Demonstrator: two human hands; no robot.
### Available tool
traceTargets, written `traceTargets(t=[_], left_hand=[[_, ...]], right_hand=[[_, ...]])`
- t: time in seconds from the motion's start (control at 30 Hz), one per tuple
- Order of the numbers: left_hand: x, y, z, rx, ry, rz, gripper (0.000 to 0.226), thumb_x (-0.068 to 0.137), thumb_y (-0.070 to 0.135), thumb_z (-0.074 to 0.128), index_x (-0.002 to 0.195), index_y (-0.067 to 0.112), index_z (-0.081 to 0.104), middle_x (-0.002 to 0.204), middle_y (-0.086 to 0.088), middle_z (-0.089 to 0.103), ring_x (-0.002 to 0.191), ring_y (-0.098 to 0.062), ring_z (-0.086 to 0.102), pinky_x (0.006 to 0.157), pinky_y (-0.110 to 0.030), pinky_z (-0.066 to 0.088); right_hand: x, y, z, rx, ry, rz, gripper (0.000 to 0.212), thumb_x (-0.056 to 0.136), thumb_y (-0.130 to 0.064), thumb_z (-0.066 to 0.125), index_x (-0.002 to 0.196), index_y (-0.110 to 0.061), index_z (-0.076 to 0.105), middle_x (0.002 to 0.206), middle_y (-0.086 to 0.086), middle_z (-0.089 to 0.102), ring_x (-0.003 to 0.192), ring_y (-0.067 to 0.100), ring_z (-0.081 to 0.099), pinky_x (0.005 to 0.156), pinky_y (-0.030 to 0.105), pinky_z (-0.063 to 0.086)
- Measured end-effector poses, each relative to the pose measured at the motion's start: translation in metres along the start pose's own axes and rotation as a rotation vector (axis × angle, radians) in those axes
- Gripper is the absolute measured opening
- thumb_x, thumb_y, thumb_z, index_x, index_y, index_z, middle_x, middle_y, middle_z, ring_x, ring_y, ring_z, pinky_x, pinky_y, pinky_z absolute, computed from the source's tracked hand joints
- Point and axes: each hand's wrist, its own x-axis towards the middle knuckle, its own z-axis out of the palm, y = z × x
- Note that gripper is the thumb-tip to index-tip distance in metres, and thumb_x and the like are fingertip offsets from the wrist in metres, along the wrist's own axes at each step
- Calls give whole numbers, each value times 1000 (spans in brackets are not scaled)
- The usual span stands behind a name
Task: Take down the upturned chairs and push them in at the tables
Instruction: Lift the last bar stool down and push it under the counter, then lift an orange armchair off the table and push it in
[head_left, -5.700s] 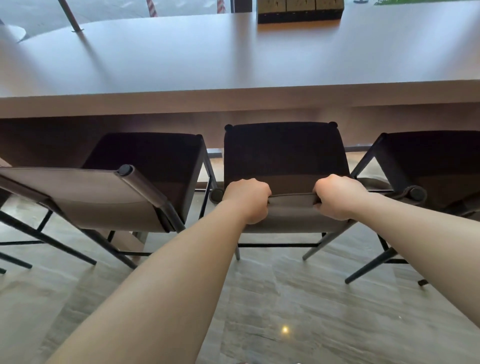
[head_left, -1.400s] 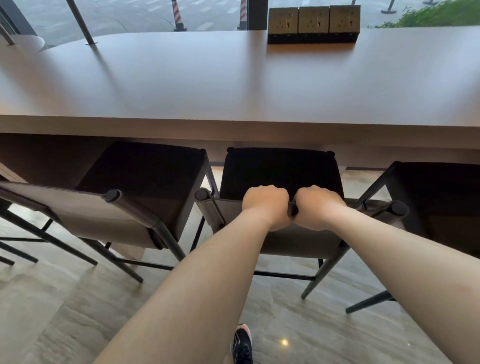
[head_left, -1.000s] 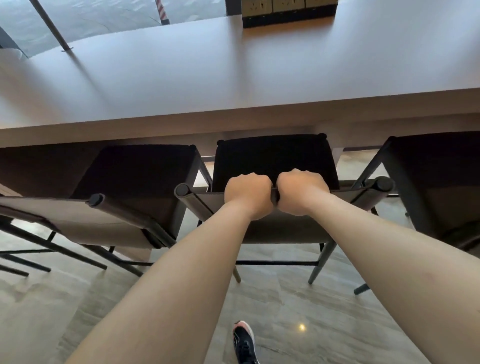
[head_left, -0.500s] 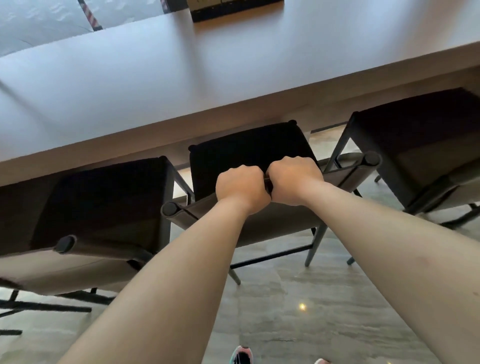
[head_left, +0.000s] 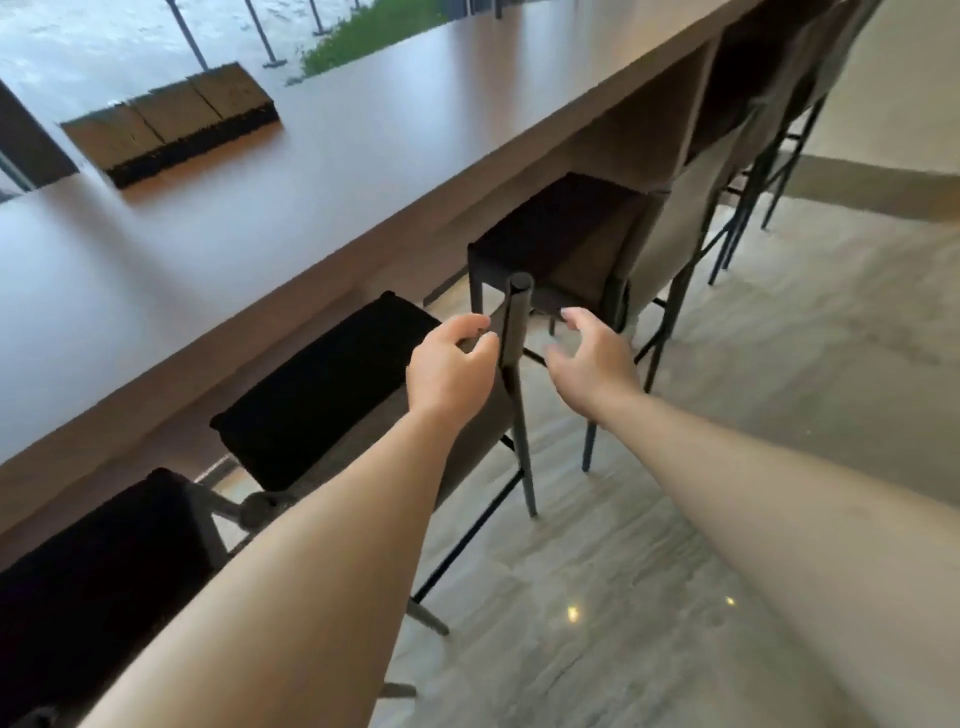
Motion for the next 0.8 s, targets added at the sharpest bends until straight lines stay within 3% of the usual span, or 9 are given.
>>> traceTargets(t=[0.07, 0.17, 0.23, 0.37, 0.53, 0.67, 0.8], left_hand=[[-11, 20, 32, -106, -74, 14, 30, 96, 27, 51, 124, 29, 62, 123, 11, 60, 104, -1, 52, 87, -20, 39], [-45, 56, 90, -238, -260, 29, 34, 97, 29, 49, 128, 26, 60, 115, 15, 58, 106, -2, 48, 84, -18, 33], [-67, 73, 121, -275, -366, -3, 33, 96, 34, 49, 126, 27, 60, 113, 14, 59, 106, -6, 51, 82, -21, 39], [-141, 104, 188, -195, -607, 22, 33, 96, 40, 52, 122, 23, 62, 121, 2, 63, 114, -17, 57, 99, -40, 46], [-286, 120, 248, -99, -961, 100, 18, 94, 41, 56, 106, 29, 61, 118, -2, 64, 115, -22, 57, 103, -45, 43], [-401, 135, 275, -31, -1180, 207, 23, 92, 44, 56, 106, 28, 66, 116, -1, 66, 112, -21, 58, 101, -43, 45], [-512, 141, 287, 16, -1386, 305, 14, 92, 42, 56, 82, 36, 64, 101, 4, 67, 104, -20, 60, 97, -40, 48]], right_hand=[[-10, 18, -35, 281, 156, 280, 44, 93, -35, 53, 133, -16, 56, 130, 4, 60, 118, 26, 54, 92, 30, 40], [-37, 61, -99, 472, 347, 365, 36, 95, -40, 52, 105, -10, 67, 108, 8, 67, 91, 24, 58, 74, 29, 40], [-59, 85, -130, 477, 418, 383, 32, 95, -41, 53, 94, -12, 67, 102, 8, 66, 92, 25, 58, 72, 27, 37], [-138, 150, -183, 481, 554, 489, 41, 88, -32, 69, 125, -14, 63, 124, 5, 65, 115, 21, 58, 79, 20, 37], [-298, 233, -226, 505, 773, 668, 34, 87, -25, 69, 120, -17, 64, 118, 2, 68, 98, 14, 60, 68, 17, 35], [-417, 267, -253, 535, 979, 790, 35, 86, -25, 67, 120, -19, 64, 115, 0, 67, 103, 18, 60, 74, 21, 39], [-522, 285, -267, 571, 1142, 883, 28, 85, -24, 69, 113, -20, 66, 101, -2, 67, 84, 14, 57, 55, 22, 38]])
